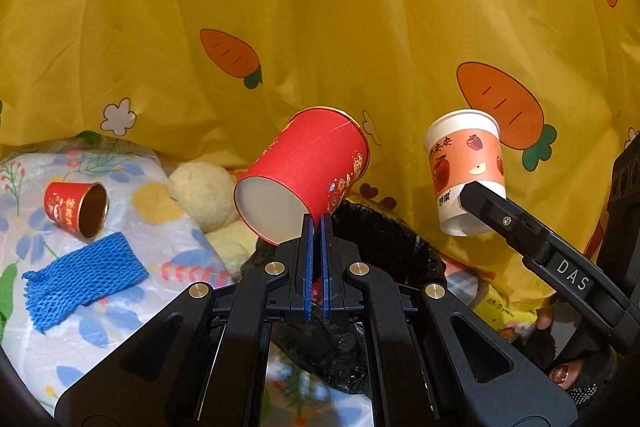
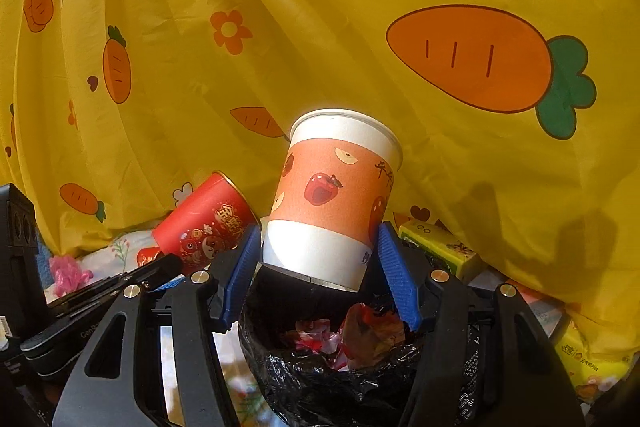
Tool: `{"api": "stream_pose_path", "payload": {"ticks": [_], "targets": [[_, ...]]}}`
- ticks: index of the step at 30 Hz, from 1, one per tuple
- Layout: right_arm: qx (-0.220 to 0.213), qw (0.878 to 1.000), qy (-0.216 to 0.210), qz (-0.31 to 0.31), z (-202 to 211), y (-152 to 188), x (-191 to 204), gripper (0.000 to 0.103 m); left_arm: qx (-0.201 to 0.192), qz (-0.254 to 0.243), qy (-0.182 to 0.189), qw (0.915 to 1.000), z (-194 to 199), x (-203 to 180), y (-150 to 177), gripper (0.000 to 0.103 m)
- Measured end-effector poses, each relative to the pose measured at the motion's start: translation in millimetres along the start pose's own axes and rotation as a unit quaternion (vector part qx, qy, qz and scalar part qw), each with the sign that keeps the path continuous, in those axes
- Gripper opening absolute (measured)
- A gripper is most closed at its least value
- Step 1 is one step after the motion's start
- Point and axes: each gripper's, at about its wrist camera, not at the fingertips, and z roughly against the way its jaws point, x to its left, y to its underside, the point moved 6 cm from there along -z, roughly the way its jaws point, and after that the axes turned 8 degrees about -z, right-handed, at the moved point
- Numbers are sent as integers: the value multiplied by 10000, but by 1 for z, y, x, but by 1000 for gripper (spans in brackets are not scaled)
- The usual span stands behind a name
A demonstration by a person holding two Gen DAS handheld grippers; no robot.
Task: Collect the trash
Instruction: 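Carry both cups over the bin and open both grippers, then move both tools back from the bin toward the table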
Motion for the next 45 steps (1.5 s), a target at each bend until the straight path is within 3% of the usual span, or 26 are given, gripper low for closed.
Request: {"api": "stream_pose_path", "payload": {"ticks": [11, 13, 15, 23, 27, 33, 40, 45], "targets": [[-15, 9999, 82, -130, -14, -5, -11, 59, 213, -119, 354, 9991, -36, -20, 5, 3], [-19, 9998, 99, -161, -18, -6, -13, 60, 330, -245, 117, 9991, -41, -17, 12, 18], [-37, 9998, 142, -155, -21, -5, -15, 69, 306, -148, 88, 9994, -39, -9, 17, 66], [-63, 9997, 218, -117, -20, -1, -15, 73, -17, 306, -569, 9979, -8, 39, 20, 91], [-153, 9993, 328, 72, -14, 3, -7, 77, -31, 417, -817, 9958, 7, 53, 26, 96], [-246, 9992, 251, 176, -2, 17, 10, 83, 112, 404, -1205, 9918, 35, 74, 46, 97], [-86, 9996, -121, 239, -1, 45, 55, 83, 167, 515, -2108, 9760, 87, 128, 67, 97], [124, 9985, -424, 330, -9, 67, 96, 83, 130, 766, -2560, 9635, 126, 172, 78, 97]]}}
